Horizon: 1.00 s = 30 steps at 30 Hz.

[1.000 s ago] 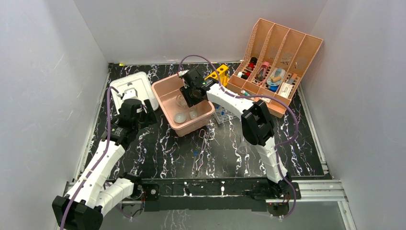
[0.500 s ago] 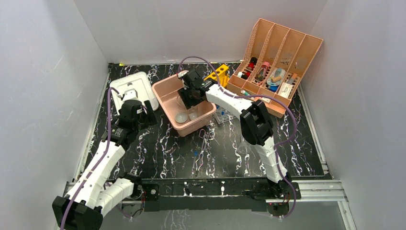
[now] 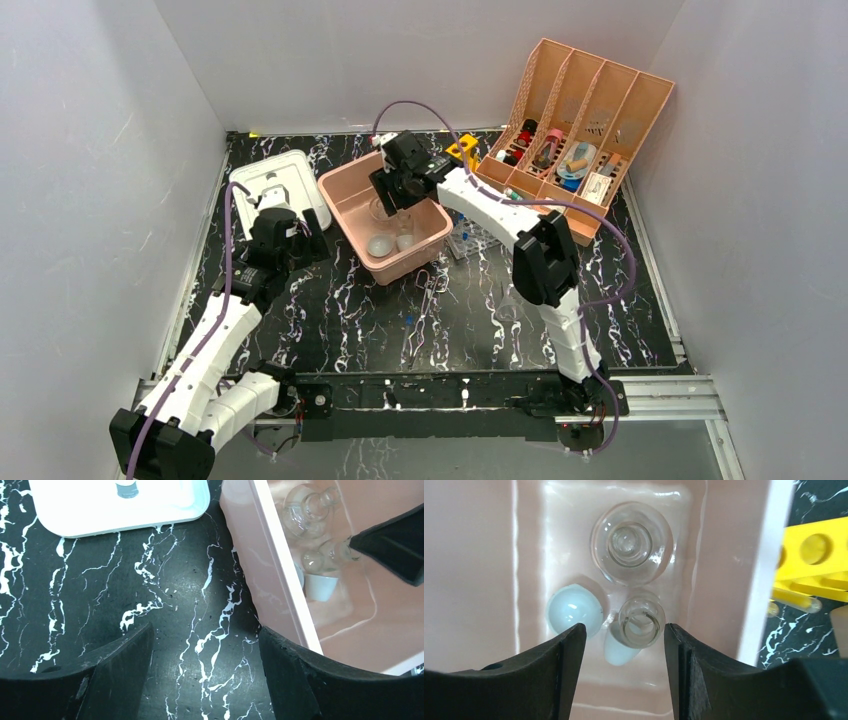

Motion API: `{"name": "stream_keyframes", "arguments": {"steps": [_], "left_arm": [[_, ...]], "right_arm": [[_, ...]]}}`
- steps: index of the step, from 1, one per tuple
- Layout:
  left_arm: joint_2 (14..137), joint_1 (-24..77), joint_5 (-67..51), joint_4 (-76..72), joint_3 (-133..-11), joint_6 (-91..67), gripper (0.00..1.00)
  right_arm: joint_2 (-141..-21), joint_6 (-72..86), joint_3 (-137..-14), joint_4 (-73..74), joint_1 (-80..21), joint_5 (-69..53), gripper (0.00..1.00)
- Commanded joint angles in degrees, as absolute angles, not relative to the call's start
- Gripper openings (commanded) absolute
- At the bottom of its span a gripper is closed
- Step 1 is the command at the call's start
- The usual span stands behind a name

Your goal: Organize the chemistry lab equipment

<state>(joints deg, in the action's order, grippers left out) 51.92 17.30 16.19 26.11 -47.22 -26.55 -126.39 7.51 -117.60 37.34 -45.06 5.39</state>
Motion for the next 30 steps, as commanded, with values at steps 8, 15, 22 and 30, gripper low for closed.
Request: {"name": "stream_keyframes", "arguments": {"steps": [8, 15, 22, 30], "left_arm": [[47.01, 16.88, 3.54, 19.89, -44.53, -26.13, 0.98], [47.42, 16.91, -3.86, 16.26, -44.60, -23.46, 0.97], [46.57, 17.11, -9.34, 12.71, -42.51, -24.78, 0.89], [46.40, 18.94, -14.27, 10.55, -44.76, -24.08, 0.76]], "right_arm": [[-105.61, 9.75, -110.15, 31.05, -44.91, 6.02, 0.68], [-86.99, 10.82, -90.06, 28.18, -44.46, 17.26, 0.67], [-69.37, 21.52, -65.85, 35.39, -41.36, 22.95, 0.68], [-54.92, 35.59, -50.62, 43.38, -38.86, 20.08, 0.63]]}}
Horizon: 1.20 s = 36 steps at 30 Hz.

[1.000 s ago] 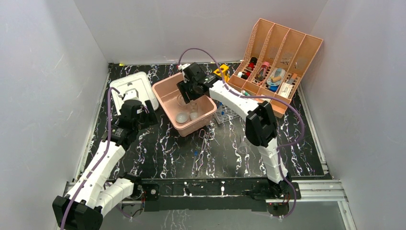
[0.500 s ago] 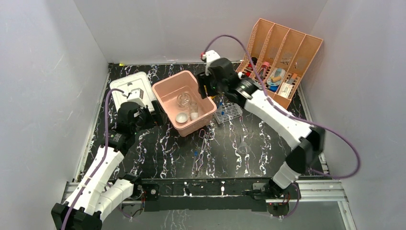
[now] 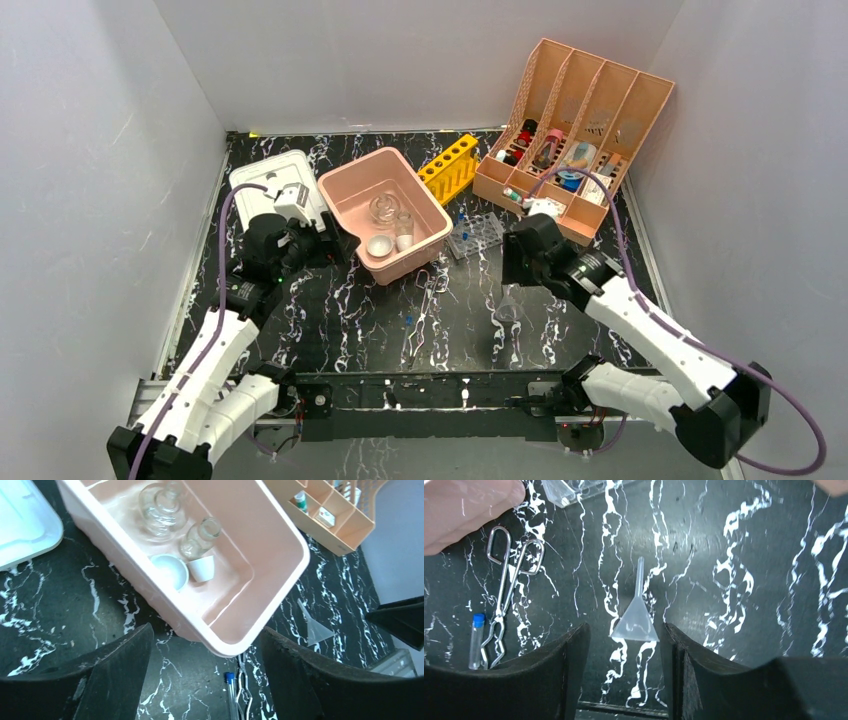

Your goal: Organize the chemistry lab equipment

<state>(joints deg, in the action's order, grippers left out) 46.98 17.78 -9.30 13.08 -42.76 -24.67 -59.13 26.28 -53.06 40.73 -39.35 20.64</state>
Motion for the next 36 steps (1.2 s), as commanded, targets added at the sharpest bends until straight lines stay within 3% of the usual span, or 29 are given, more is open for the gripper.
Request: {"name": "stream_keyframes", "arguments": {"steps": [1, 5, 8, 11, 24, 36], "left_arm": [[46.90, 19.87, -15.28, 10.10, -45.10, -24.20, 0.73], [50.75, 29.16, -13.20, 8.70, -46.68, -24.39, 0.62], [54.24, 40.90, -7.23, 6.98, -47.40, -24.09, 0.61], [56.64, 45.70, -4.30, 5.14, -47.01, -24.66, 0.62], [56.06, 46.23, 0.77, 8.97, -47.17, -22.69, 0.62], [55.42, 46.19, 3.71, 10.09, -46.31, -23.08, 0.63]], "right_arm": [[-54.48, 36.43, -49.57, 43.90, -38.90, 19.17, 0.63], [-53.47, 37.67, -45.31, 43.84, -38.90, 15.92, 0.67], [-53.10, 37.55, -42.82, 42.68, -38.89, 13.25, 0.67], [-53.21, 37.63, -41.12, 41.61, -38.87, 11.86, 0.65], [-65.20, 32.97, -40.01, 33.50, -38.85, 13.62, 0.56], [-67.48, 29.89, -42.27, 27.49, -38.92, 10.47, 0.55]]}}
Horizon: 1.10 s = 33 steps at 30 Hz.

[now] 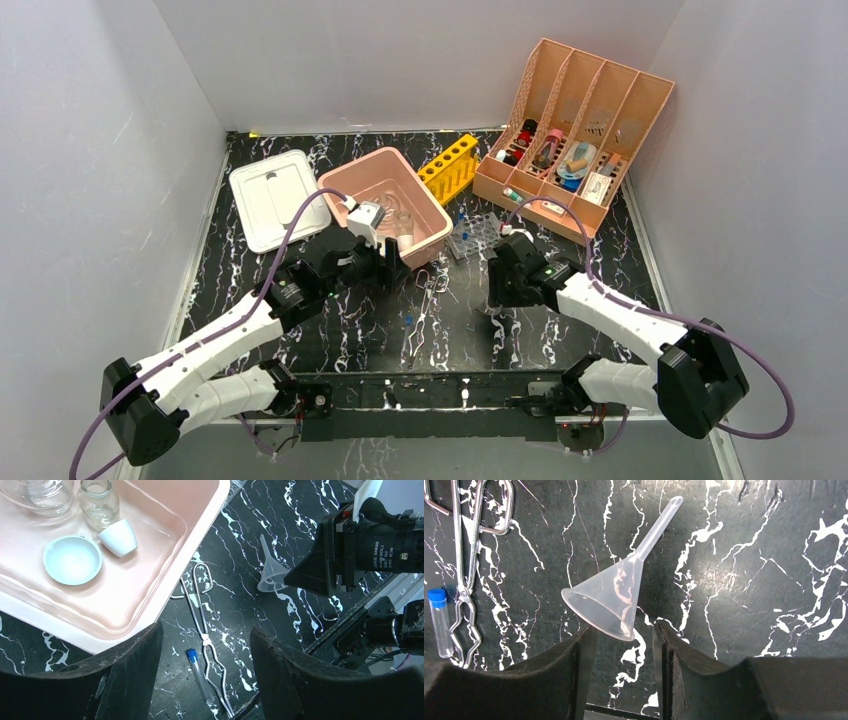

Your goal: Organize the chemistry lab equipment

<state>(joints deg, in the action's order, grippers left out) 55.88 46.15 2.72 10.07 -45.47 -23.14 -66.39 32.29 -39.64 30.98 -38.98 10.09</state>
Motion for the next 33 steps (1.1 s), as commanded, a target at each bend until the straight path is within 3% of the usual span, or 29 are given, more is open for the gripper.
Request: {"name": "stream_keyframes", "arguments": {"steps": [1, 12, 18, 28, 33], "left_arm": [[55.54, 46.20, 3.69, 9.96, -46.28, -23.18, 0.63], [55.40, 46.23, 4.57, 10.72, -45.64, -23.41, 0.63], [55.67, 46.23, 4.66, 10.12, -44.91, -23.82, 0.63], [57.11, 46.23, 4.61, 9.34, -44.86, -23.45, 0.63], [57.41, 46.24, 4.39, 9.12, -45.54, -23.38, 0.62]], "right_arm": [[-68.02, 29.13, -42.54, 27.29, -38.90, 10.96, 0.55], [-74.91, 24.03, -44.04, 24.95, -41.01, 16.94, 0.51], [-75.40, 23.64, -44.65, 24.53, -42.32, 22.56, 0.36], [-70.92, 24.30, -45.51, 25.22, -43.32, 25.57, 0.00], [-67.94, 24.44, -50.01, 30.20, -43.74, 26.01, 0.00]]}}
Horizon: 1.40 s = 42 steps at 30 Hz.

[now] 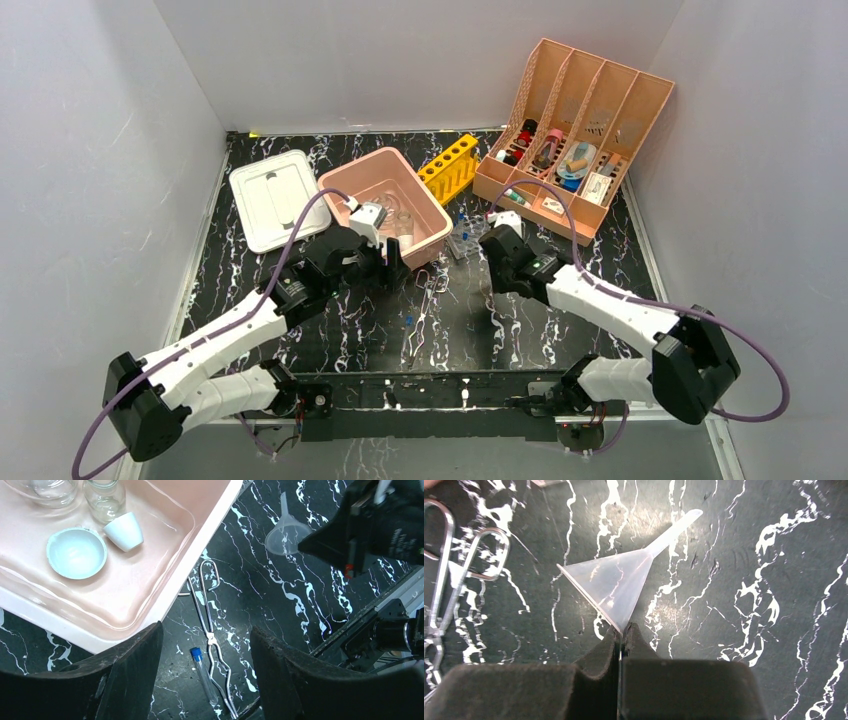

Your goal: Organize the chemistry lab equipment

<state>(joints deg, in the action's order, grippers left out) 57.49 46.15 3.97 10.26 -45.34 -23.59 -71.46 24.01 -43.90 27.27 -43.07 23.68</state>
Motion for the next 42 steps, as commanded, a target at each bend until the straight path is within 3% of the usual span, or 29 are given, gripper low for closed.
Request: {"name": "stream_keyframes", "arguments": {"steps": [1, 10, 13, 18, 24, 31, 42], "left_arm": [[57.11, 46.23, 4.44, 9.23, -45.90, -23.42, 0.62], [51.93, 46.23, 5.51, 16.11, -61.63, -21.97, 0.64], [51.31, 46.23, 9.41, 19.96, -65.79, -20.53, 0.71], [50.07, 46.25, 18.03, 27.14, -67.84, -23.14, 0.96], [38.73, 46.23, 25.76, 27.68, -63.57, -26.34, 0.98], [34.76, 46.23, 31.61, 35.79, -65.50, -26.54, 0.98], [35.52, 46.21, 32.08, 33.81, -62.58, -25.25, 0.98]], "right_arm": [[-67.21, 24.36, -51.46, 31.58, -43.86, 25.97, 0.00], [-69.51, 17.96, -70.75, 37.04, -45.53, 25.30, 0.00], [-74.99, 15.55, -78.04, 35.48, -46.83, 24.20, 0.00], [-86.96, 12.57, -89.82, 32.37, -50.50, 22.77, 0.00], [-102.56, 11.24, -101.10, 30.16, -53.25, 18.00, 0.00], [-108.71, 13.00, -101.66, 28.32, -53.70, 14.83, 0.00], [-107.62, 10.58, -95.85, 23.78, -54.34, 14.71, 0.00]]}}
